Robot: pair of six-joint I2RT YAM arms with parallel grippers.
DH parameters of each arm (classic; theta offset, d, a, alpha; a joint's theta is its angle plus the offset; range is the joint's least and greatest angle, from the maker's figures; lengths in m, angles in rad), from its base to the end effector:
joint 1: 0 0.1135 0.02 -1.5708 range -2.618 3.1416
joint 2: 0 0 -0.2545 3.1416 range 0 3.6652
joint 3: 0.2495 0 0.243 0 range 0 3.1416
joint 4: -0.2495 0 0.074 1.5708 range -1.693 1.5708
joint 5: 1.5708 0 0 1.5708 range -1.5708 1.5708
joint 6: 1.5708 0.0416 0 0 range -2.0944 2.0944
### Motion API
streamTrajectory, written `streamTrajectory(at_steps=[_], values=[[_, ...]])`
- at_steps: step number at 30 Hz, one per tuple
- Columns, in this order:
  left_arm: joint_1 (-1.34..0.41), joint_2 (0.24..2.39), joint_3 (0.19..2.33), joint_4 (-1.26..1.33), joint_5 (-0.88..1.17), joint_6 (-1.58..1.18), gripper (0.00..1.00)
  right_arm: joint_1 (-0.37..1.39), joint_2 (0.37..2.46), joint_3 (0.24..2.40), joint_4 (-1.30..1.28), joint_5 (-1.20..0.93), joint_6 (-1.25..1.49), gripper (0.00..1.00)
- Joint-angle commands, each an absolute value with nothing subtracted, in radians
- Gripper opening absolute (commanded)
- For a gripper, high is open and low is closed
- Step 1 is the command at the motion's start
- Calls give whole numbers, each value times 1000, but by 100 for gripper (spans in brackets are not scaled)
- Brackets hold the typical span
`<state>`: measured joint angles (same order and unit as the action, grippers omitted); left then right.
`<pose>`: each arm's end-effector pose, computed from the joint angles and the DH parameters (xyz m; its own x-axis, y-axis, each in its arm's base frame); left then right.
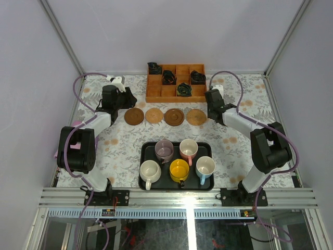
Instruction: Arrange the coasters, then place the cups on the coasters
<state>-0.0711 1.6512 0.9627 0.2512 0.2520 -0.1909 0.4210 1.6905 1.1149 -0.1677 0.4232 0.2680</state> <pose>0.3623 -0.0362 0.2155 -0.4706 -0.1507 -0.8694 0.2086 0.9384 -0.2756 0.3383 0.1328 0.2126 -0.6212 -0.0136 -0.7836 0.0704 0.9948 -0.0730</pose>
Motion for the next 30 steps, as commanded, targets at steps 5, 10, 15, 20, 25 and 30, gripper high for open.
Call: streamTrajectory(at_steps=[5, 10, 15, 20, 25, 30], values=[[-74, 1620, 937, 345, 269, -193, 41, 280, 1734, 1084, -170, 450, 348, 17], [-73, 1640, 948, 348, 280, -196, 41, 243, 1769, 1088, -142, 460, 356, 14], [-72, 1661, 961, 336, 283, -194, 41, 199, 1818, 1109, -138, 443, 366, 8], [-72, 1665, 962, 335, 280, -193, 41, 177, 1833, 1126, -147, 429, 377, 7], [-72, 1666, 963, 329, 276, -193, 41, 169, 1871, 1166, -185, 399, 383, 8], [-73, 1663, 964, 325, 265, -190, 41, 170, 1910, 1189, -209, 311, 383, 7]])
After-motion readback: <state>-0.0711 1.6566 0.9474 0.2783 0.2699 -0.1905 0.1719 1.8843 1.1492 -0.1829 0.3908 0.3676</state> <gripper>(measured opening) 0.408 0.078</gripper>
